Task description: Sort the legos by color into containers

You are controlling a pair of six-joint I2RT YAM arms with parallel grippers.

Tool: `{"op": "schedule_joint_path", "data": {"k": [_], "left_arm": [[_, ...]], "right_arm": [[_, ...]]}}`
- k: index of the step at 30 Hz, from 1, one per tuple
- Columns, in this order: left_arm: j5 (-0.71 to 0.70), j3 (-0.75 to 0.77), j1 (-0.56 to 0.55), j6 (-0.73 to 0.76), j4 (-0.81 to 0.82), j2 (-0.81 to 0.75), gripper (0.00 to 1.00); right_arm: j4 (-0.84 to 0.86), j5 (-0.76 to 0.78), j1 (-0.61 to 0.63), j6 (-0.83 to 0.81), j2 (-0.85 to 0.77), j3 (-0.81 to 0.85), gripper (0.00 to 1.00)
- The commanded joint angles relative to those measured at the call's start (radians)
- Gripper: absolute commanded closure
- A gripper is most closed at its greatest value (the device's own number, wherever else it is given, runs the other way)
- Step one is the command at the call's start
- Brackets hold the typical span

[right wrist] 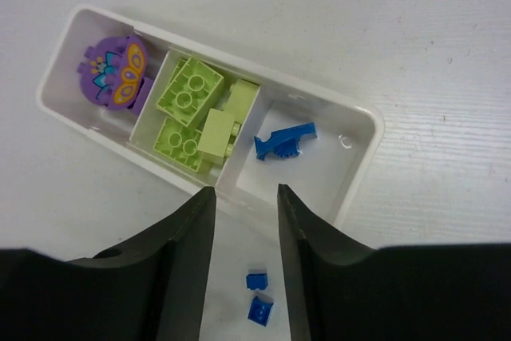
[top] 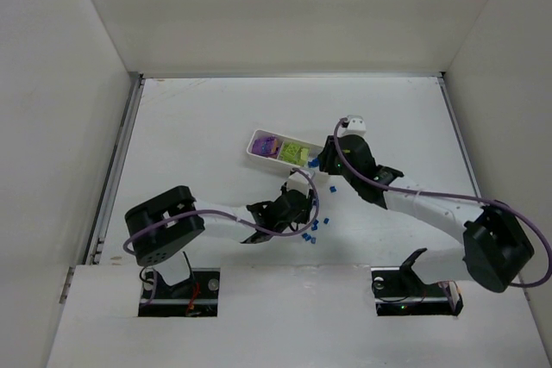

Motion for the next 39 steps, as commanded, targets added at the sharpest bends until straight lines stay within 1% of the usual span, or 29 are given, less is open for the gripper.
{"op": "schedule_joint_path", "data": {"k": [1,5,10,15,20,22,24,26,28,30,33,35,39], "left_arm": [[-0.026,0.069,-0.015,0.035,0.045,0.031,0.69],[-0.026,0.104,-0.021,0.040,0.041,0.073,0.73],[-0.030,0.140,-0.022,0.040,0.034,0.125,0.73],[-0.061,0.175,-0.016,0.032,0.004,0.172,0.71],[-0.061,0.202,-0.013,0.045,-0.002,0.206,0.72],[-0.062,0.209,-0.012,0.046,-0.005,0.217,0.74],[-0.065,0.210,-0.012,0.048,-0.009,0.218,0.80],[-0.070,0.196,-0.018,0.048,-0.009,0.200,0.85],[-0.073,0.175,-0.022,0.048,-0.009,0.165,0.88],[-0.072,0.147,-0.024,0.046,-0.007,0.114,0.88],[-0.064,0.105,-0.016,0.034,-0.004,0.027,0.88],[-0.058,0.085,-0.007,0.025,-0.002,-0.030,0.88],[-0.024,0.065,0.025,0.011,0.002,-0.122,0.88]], "right_arm": [[0.050,0.026,-0.007,0.046,-0.093,-0.078,0.60],[0.055,0.030,-0.006,0.083,-0.177,-0.168,0.60],[0.030,0.059,0.006,0.148,-0.275,-0.274,0.59],[-0.034,0.081,0.052,0.202,-0.340,-0.319,0.58],[-0.076,0.128,0.108,0.238,-0.372,-0.340,0.58],[-0.083,0.132,0.120,0.254,-0.378,-0.346,0.58],[-0.096,0.133,0.131,0.273,-0.385,-0.356,0.58],[-0.128,0.132,0.141,0.296,-0.388,-0.362,0.58],[-0.166,0.133,0.161,0.319,-0.383,-0.363,0.58],[-0.201,0.133,0.192,0.336,-0.375,-0.357,0.59],[-0.255,0.133,0.256,0.354,-0.339,-0.330,0.66],[-0.278,0.133,0.292,0.362,-0.296,-0.308,0.68],[-0.292,0.132,0.322,0.377,-0.205,-0.281,0.67]]}}
